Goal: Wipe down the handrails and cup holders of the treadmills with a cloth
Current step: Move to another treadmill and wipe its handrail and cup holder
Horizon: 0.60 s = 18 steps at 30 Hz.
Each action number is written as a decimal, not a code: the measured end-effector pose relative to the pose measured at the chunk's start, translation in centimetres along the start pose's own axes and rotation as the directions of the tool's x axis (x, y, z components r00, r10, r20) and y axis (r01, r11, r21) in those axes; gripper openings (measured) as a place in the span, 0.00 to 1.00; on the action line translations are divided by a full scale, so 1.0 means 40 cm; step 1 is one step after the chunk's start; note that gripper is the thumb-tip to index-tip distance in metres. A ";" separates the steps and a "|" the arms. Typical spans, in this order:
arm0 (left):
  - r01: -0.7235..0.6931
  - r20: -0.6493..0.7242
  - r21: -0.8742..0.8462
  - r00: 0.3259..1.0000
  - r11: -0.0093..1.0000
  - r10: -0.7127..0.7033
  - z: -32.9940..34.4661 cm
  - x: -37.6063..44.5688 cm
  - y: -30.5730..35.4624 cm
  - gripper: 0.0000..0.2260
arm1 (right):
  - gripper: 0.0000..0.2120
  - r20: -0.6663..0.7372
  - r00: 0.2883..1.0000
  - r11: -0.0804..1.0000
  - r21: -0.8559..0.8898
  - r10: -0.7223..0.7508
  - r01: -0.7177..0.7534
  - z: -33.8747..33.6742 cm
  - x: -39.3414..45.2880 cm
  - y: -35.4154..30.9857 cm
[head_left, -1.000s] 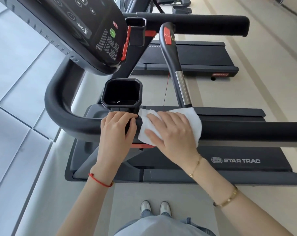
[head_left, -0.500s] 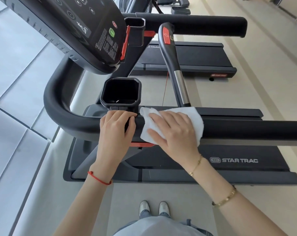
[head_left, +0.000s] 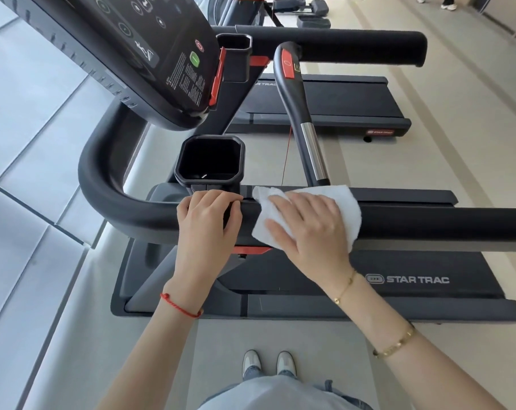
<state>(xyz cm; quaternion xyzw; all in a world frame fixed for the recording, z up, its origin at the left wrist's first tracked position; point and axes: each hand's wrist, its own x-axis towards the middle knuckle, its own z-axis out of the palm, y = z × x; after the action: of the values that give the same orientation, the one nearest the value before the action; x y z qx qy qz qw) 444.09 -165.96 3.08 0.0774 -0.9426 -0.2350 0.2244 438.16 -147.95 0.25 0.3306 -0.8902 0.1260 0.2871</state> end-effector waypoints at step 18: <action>0.005 0.007 -0.002 1.000 1.000 -0.005 0.006 -0.003 0.024 0.08 | 0.16 -0.075 0.997 1.000 -0.003 -0.004 0.003 -0.007 0.003 0.039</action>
<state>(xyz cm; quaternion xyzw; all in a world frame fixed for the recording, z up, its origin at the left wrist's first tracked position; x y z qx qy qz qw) 444.06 -164.99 3.29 0.0789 -0.9429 -0.2366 0.2206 437.17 -146.75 0.50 0.3268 -0.8785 0.1366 0.3208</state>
